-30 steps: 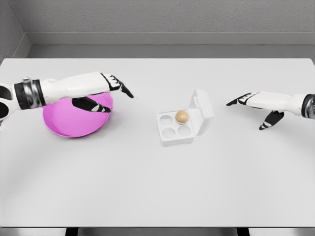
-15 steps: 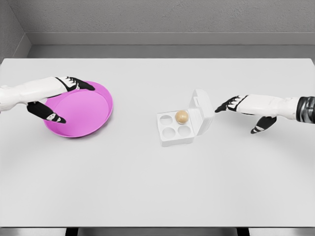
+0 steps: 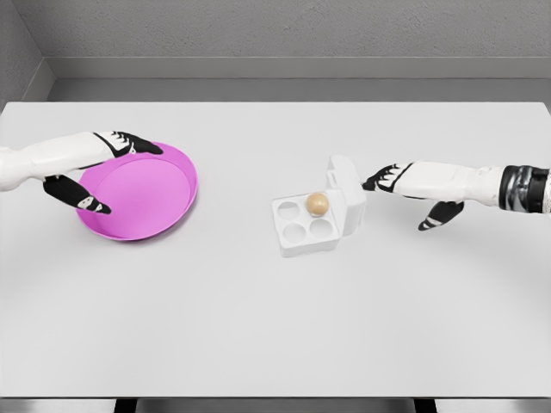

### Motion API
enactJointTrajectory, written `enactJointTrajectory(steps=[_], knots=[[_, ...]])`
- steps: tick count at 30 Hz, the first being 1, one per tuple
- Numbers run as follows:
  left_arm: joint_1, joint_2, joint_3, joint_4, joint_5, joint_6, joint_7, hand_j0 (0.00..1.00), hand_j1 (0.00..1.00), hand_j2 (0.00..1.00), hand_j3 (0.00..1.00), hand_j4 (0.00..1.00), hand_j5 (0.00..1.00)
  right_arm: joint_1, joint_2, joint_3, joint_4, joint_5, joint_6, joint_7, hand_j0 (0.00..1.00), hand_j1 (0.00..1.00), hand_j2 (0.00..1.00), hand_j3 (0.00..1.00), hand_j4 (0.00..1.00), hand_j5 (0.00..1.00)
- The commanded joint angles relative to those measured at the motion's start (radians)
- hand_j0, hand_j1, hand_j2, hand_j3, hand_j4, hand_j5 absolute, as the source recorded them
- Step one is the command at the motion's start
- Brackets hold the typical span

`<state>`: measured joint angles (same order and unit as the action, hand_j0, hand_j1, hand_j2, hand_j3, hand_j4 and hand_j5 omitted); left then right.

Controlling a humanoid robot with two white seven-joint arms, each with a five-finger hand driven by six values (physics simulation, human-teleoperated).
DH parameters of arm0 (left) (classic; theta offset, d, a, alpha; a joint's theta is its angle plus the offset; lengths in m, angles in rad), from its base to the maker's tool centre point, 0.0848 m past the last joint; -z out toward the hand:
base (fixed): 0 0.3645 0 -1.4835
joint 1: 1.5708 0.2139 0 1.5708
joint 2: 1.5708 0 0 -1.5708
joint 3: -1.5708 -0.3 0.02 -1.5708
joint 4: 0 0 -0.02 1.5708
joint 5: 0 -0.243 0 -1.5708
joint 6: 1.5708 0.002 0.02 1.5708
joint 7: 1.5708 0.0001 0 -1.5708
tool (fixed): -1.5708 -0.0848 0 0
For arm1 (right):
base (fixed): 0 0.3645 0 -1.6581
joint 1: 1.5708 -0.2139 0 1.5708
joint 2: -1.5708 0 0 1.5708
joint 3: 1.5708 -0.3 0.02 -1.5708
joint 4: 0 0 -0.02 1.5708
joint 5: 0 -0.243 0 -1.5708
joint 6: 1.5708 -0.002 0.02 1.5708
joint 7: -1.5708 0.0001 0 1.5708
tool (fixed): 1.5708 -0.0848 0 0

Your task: Pack egg into the box and close the box lid

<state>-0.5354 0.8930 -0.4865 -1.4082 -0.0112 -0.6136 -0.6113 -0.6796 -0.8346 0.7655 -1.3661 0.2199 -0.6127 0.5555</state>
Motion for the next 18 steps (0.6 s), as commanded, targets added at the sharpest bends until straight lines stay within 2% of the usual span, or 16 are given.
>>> enactJointTrajectory(steps=[1,7,10,11,13,15,16,18], knots=[[0.0,0.001,0.0,0.002,0.007,0.003,0.0,1.0,1.0,1.0,1.0,1.0,1.0,0.0,0.02,-0.002,-0.002,-0.005,0.002,0.0,1.0,1.0,1.0,1.0,1.0,1.0],[0.0,0.001,0.0,0.023,0.004,0.003,0.0,1.0,1.0,1.0,1.0,1.0,1.0,-0.002,0.04,-0.002,-0.051,-0.005,0.002,0.0,1.0,1.0,1.0,1.0,1.0,1.0],[-0.002,0.007,0.0,0.023,0.004,0.003,0.0,1.0,1.0,1.0,1.0,1.0,1.0,0.003,0.041,0.043,-0.166,-0.001,0.002,0.006,1.0,1.0,1.0,1.0,1.0,1.0],[-0.002,0.007,0.0,0.023,0.004,0.003,0.0,1.0,1.0,1.0,1.0,1.0,1.0,-0.003,0.035,0.047,-0.168,-0.001,0.002,0.006,1.0,1.0,1.0,1.0,1.0,1.0],[-0.002,0.017,0.0,0.023,0.004,0.003,0.0,1.0,1.0,1.0,1.0,1.0,1.0,-0.044,-0.011,-0.012,-0.16,-0.004,0.002,0.001,1.0,1.0,1.0,1.0,1.0,1.0],[-0.002,0.02,0.0,0.025,0.004,0.003,0.0,1.0,1.0,1.0,1.0,1.0,1.0,-0.034,-0.029,-0.176,-0.123,-0.005,0.002,0.004,1.0,1.0,1.0,1.0,1.0,1.0],[-0.002,0.02,0.0,0.025,0.004,0.003,0.0,1.0,1.0,1.0,1.0,1.0,1.0,-0.029,-0.055,-0.215,-0.097,-0.005,0.002,0.006,1.0,1.0,1.0,1.0,1.0,1.0],[-0.002,0.02,0.0,0.023,0.005,0.003,0.0,1.0,1.0,1.0,1.0,1.0,1.0,-0.018,-0.06,-0.238,-0.035,-0.005,0.002,0.004,1.0,1.0,1.0,1.0,1.0,1.0]])
